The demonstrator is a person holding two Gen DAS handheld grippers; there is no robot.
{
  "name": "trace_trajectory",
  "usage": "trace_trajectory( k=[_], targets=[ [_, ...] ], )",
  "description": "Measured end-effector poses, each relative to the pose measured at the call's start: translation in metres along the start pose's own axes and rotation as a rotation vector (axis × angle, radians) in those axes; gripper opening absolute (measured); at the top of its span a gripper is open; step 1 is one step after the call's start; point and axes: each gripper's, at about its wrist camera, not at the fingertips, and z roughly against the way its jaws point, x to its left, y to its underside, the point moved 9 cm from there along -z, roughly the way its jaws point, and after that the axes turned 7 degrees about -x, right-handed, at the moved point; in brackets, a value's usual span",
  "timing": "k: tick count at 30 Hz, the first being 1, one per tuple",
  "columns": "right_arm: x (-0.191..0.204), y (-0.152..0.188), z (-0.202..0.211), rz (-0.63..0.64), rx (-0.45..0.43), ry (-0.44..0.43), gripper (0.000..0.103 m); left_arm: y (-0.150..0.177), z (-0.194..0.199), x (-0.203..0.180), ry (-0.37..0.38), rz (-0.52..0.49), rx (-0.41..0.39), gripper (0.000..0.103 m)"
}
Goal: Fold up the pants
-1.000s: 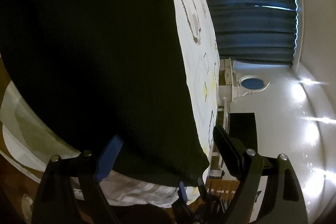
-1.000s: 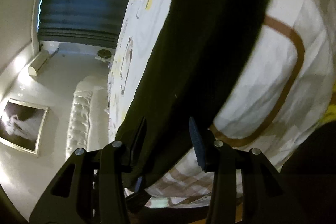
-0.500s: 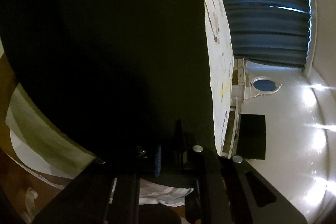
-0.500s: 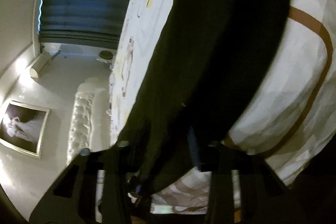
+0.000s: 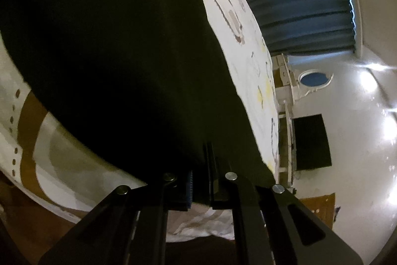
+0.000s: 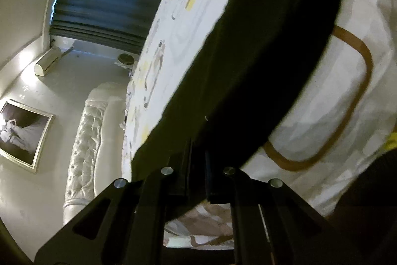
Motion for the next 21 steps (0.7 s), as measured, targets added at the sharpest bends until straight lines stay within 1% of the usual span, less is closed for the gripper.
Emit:
trace_trajectory(
  k=[2,3,6,7,9,11,13,15,17,19,21],
  targets=[
    [-0.011,0.005,0.0,-0.022,0.01,0.019,0.008,0.006,-0.004,0.013,-0.029,0.009,0.022,0.008],
    [-0.017,0.006,-0.001,-0.042,0.013,0.021,0.008,0.008,-0.006,0.018,-0.027,0.023,0.026,0.008],
    [-0.018,0.008,-0.004,-0.06,0.014,0.011,0.008,0.008,-0.006,0.019,-0.025,-0.011,0.023,0.008],
    [-0.015,0.007,-0.004,-0.064,0.014,-0.003,0.01,0.008,-0.006,0.019,-0.022,-0.005,0.024,0.008],
    [-0.015,0.0,0.004,-0.066,-0.013,-0.001,0.015,0.007,-0.004,0.02,-0.014,0.021,0.03,0.008],
    [-0.023,-0.016,0.02,-0.065,-0.064,0.001,0.023,0.009,-0.002,0.02,-0.014,0.037,0.039,0.009],
    [-0.035,-0.041,0.04,-0.086,-0.136,0.016,0.026,0.011,0.001,0.019,-0.02,0.038,0.048,0.009],
    [-0.052,-0.071,0.062,-0.11,-0.221,0.039,0.026,0.01,0.006,0.017,-0.024,0.034,0.056,0.009],
    [-0.068,-0.095,0.078,-0.124,-0.279,0.068,0.03,0.012,0.007,0.014,-0.023,0.027,0.062,0.009],
    [-0.087,-0.119,0.093,-0.159,-0.333,0.094,0.034,0.013,0.012,0.011,-0.02,0.008,0.061,0.009],
    [-0.099,-0.136,0.1,-0.175,-0.354,0.095,0.037,0.013,0.013,0.01,-0.02,-0.006,0.057,0.009]
  ],
)
